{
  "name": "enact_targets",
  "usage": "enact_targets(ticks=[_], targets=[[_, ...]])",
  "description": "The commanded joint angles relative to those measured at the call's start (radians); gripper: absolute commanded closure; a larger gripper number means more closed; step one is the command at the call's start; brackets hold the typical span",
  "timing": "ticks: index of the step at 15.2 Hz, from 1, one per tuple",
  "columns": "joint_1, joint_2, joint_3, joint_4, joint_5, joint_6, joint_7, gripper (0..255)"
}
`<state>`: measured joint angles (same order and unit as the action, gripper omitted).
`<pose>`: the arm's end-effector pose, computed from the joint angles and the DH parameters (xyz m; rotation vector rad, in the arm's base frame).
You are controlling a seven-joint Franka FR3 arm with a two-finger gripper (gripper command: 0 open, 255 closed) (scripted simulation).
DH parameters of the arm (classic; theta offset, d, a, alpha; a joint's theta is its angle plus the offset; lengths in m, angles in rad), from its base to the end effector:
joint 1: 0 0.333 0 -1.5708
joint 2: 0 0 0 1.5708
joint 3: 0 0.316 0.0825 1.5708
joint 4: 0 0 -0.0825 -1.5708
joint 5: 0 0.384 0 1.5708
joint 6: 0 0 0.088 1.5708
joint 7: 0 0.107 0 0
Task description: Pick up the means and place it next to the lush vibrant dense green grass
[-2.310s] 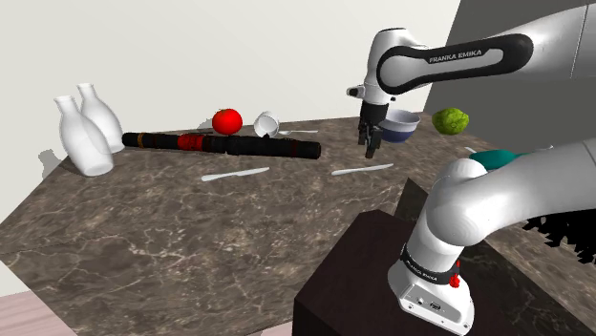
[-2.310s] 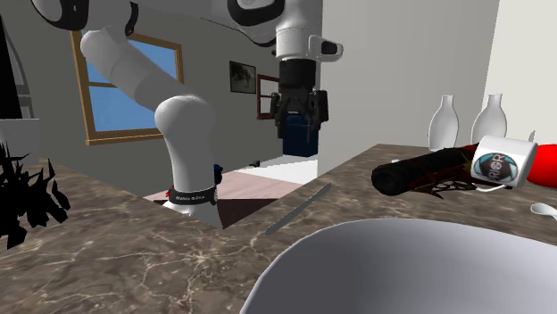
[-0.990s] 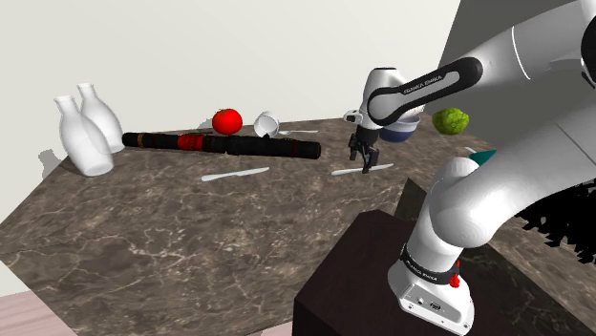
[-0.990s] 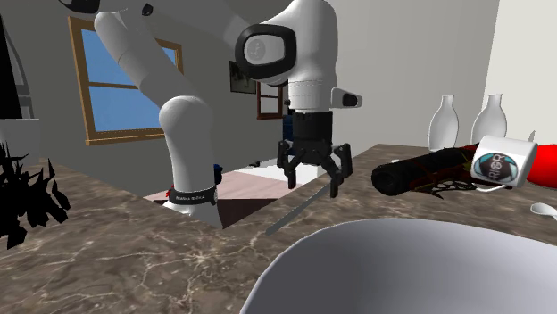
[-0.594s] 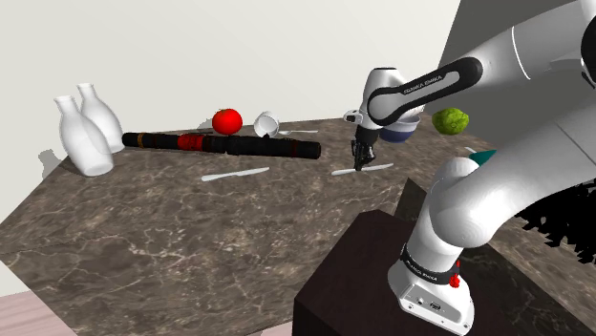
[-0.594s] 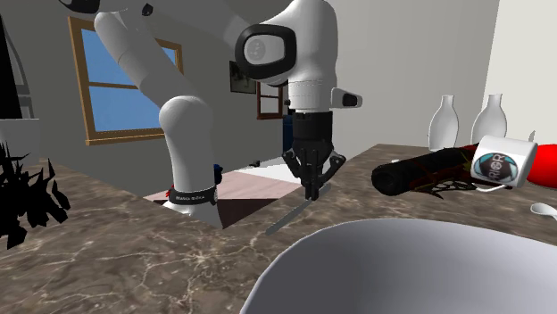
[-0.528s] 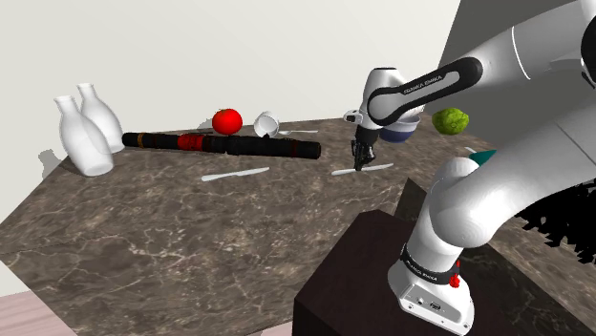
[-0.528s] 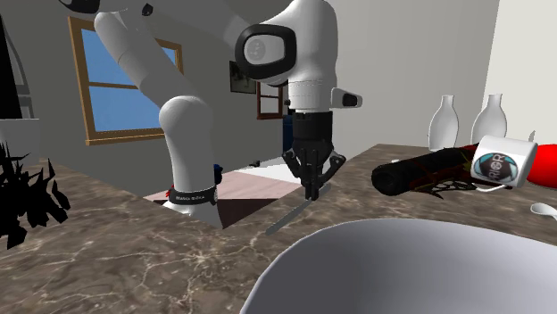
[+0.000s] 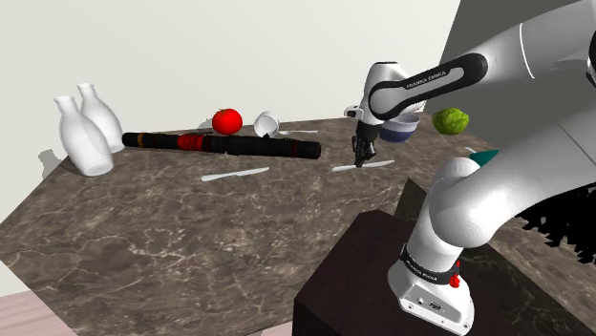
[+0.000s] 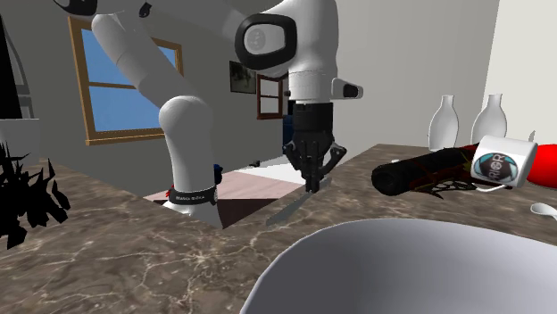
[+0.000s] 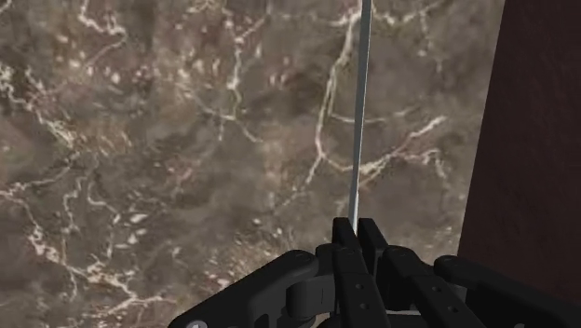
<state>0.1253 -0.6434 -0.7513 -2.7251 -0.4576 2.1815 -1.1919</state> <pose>0.2984 -0.2062 0.3640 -2.7766 -1.4227 -0.0749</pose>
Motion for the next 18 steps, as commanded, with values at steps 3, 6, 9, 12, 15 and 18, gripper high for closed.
enact_targets(ticks=[3, 6, 9, 12, 15, 18], targets=[[-0.006, -0.038, 0.031, 0.03, 0.013, -0.069, 0.002, 255], [-0.008, -0.061, 0.053, 0.056, 0.024, -0.118, 0.003, 255], [-0.008, -0.08, 0.073, 0.083, 0.036, -0.165, 0.004, 255], [-0.008, -0.096, 0.092, 0.112, 0.048, -0.21, 0.004, 255], [-0.006, -0.109, 0.11, 0.143, 0.06, -0.254, 0.004, 255], [-0.004, -0.118, 0.127, 0.176, 0.072, -0.296, 0.004, 255]])
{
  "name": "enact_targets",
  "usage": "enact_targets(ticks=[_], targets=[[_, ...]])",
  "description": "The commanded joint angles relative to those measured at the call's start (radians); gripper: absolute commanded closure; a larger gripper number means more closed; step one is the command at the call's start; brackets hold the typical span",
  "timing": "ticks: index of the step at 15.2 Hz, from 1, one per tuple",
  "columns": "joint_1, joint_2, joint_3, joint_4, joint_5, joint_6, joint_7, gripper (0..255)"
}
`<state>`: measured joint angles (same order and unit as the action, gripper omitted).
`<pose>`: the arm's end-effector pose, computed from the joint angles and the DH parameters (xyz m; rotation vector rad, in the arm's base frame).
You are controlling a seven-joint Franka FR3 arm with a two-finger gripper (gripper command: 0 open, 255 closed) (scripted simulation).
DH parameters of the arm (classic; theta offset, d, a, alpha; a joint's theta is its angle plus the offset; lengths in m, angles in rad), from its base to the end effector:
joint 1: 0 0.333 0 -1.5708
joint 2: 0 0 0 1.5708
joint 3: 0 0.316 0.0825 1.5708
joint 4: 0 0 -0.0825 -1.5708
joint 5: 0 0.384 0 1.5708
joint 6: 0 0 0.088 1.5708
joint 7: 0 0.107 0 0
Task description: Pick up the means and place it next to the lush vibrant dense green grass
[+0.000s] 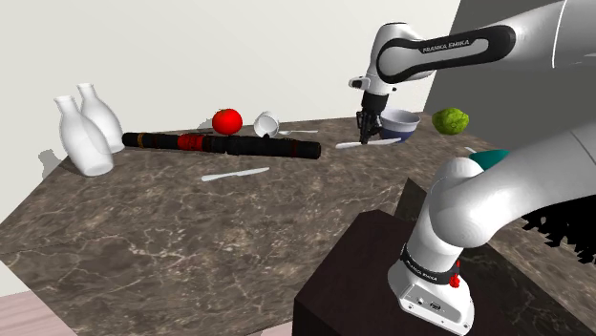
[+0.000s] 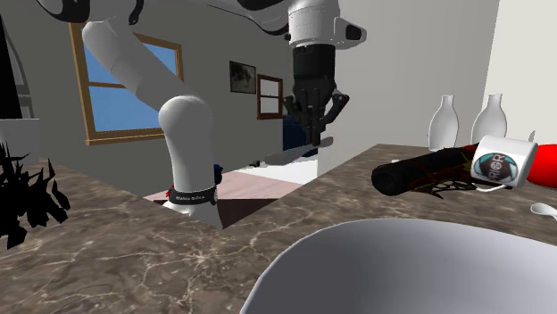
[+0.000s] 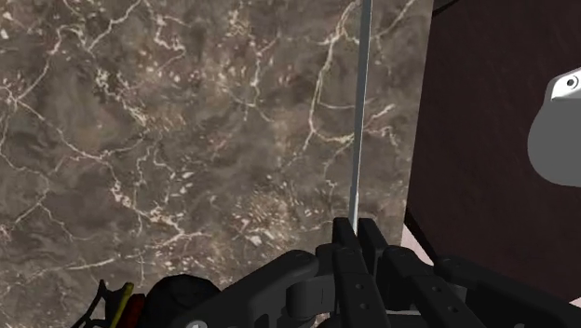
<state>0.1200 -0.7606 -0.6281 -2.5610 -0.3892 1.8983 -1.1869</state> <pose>0.2977 -0.2058 0.4592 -2.7767 -1.4226 -0.0748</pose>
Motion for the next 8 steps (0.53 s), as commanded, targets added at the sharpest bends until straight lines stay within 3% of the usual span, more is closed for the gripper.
enact_targets(ticks=[1, 8], targets=[[0.002, -0.003, 0.01, 0.023, 0.008, -0.027, -0.001, 255], [0.011, -0.013, 0.044, 0.106, 0.034, -0.121, -0.003, 255]])
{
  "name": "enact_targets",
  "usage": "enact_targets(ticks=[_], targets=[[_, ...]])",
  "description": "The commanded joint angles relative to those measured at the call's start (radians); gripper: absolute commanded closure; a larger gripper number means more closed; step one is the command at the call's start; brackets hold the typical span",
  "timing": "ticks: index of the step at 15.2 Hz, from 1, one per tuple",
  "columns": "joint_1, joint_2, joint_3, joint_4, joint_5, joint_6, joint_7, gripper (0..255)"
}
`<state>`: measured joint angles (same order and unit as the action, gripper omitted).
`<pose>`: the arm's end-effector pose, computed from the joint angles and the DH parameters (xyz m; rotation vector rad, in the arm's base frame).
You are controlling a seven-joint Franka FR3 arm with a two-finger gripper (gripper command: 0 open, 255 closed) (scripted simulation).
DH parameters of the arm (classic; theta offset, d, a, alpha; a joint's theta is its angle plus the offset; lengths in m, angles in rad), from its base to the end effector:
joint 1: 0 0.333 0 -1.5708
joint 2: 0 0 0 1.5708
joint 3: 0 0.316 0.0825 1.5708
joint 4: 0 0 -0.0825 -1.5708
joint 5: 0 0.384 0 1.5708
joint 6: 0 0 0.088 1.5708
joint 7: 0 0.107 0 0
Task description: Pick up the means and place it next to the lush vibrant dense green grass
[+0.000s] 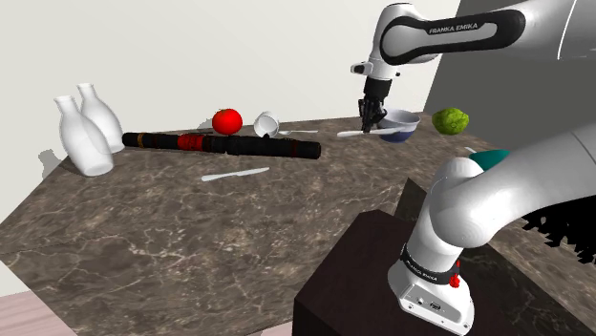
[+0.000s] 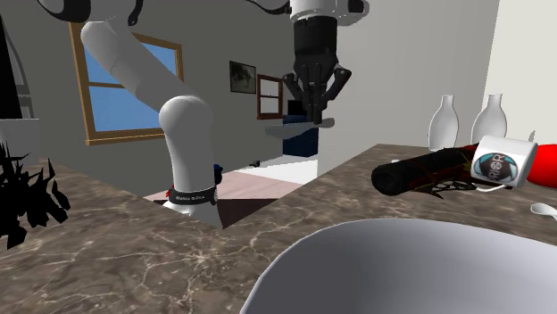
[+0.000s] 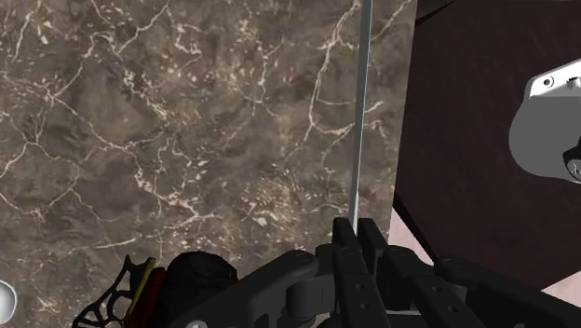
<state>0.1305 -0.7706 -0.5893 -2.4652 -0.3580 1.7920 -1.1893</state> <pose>0.2989 -0.2063 0.5013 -2.7768 -1.4228 -0.0748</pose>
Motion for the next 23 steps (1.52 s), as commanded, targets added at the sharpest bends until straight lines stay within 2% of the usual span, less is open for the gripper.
enact_targets(ticks=[1, 16, 23], targets=[[0.001, -0.003, 0.01, 0.023, 0.007, -0.027, -0.001, 255], [0.023, 0.018, 0.061, 0.217, 0.054, -0.201, -0.008, 255], [-0.061, -0.096, -0.018, 0.207, -0.044, -0.279, -0.143, 255]])
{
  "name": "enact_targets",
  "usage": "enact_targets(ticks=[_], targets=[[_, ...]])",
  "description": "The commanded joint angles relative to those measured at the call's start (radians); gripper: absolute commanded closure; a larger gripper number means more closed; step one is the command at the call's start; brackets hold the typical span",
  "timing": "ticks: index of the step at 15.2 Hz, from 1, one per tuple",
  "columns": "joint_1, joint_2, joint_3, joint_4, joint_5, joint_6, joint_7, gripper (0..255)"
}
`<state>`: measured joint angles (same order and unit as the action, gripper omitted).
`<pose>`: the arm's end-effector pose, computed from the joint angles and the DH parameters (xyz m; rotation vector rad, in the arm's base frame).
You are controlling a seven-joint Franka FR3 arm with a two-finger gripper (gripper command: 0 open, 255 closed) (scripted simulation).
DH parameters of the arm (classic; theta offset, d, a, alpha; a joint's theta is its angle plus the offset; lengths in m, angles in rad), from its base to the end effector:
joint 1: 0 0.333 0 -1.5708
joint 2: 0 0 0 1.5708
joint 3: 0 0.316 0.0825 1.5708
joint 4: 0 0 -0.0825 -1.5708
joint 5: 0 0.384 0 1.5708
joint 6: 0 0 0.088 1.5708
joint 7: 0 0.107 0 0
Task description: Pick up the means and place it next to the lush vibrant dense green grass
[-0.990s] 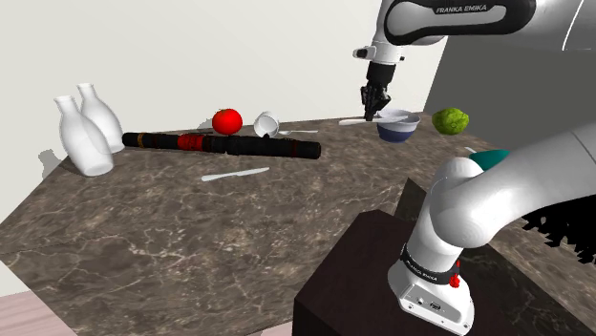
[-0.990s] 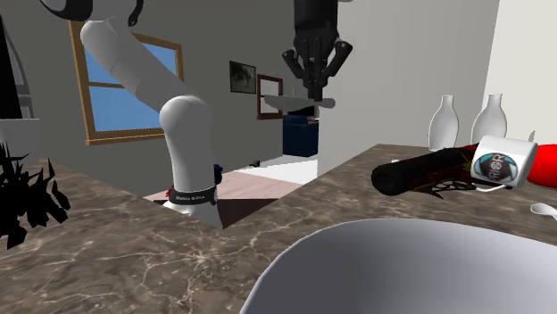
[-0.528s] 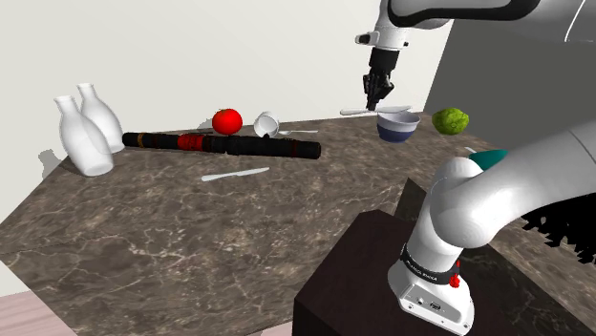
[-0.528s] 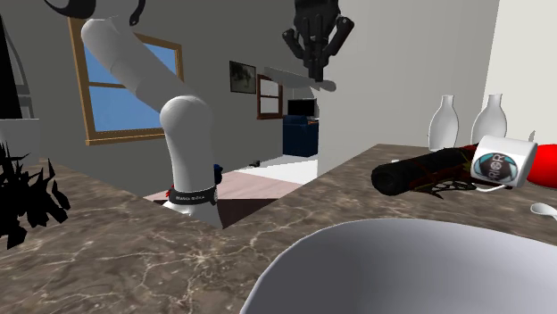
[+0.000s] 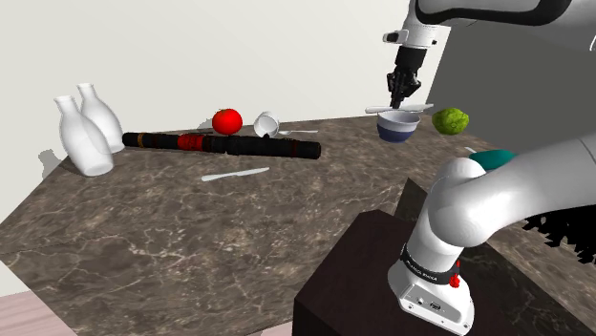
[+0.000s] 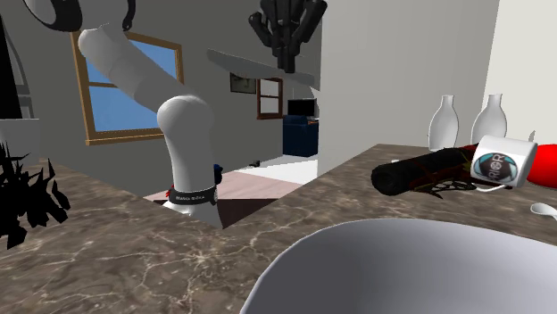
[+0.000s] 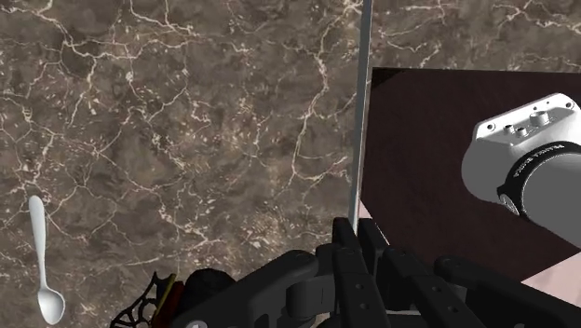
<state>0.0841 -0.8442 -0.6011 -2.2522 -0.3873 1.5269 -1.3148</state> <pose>0.2395 -0.2600 0.5861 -2.7773 -1.4210 -0.0753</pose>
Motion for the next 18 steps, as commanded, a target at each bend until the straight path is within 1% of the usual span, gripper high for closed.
enact_targets(ticks=[1, 6, 10, 14, 18], targets=[[-0.026, -0.035, -0.019, -0.003, -0.028, -0.024, -0.039, 255], [-0.073, -0.083, -0.089, 0.028, -0.1, -0.073, -0.149, 255], [-0.099, -0.106, -0.152, 0.072, -0.158, -0.107, -0.242, 255], [-0.112, -0.114, -0.22, 0.133, -0.214, -0.134, -0.338, 255], [-0.111, -0.112, -0.294, 0.209, -0.267, -0.157, -0.436, 255]])
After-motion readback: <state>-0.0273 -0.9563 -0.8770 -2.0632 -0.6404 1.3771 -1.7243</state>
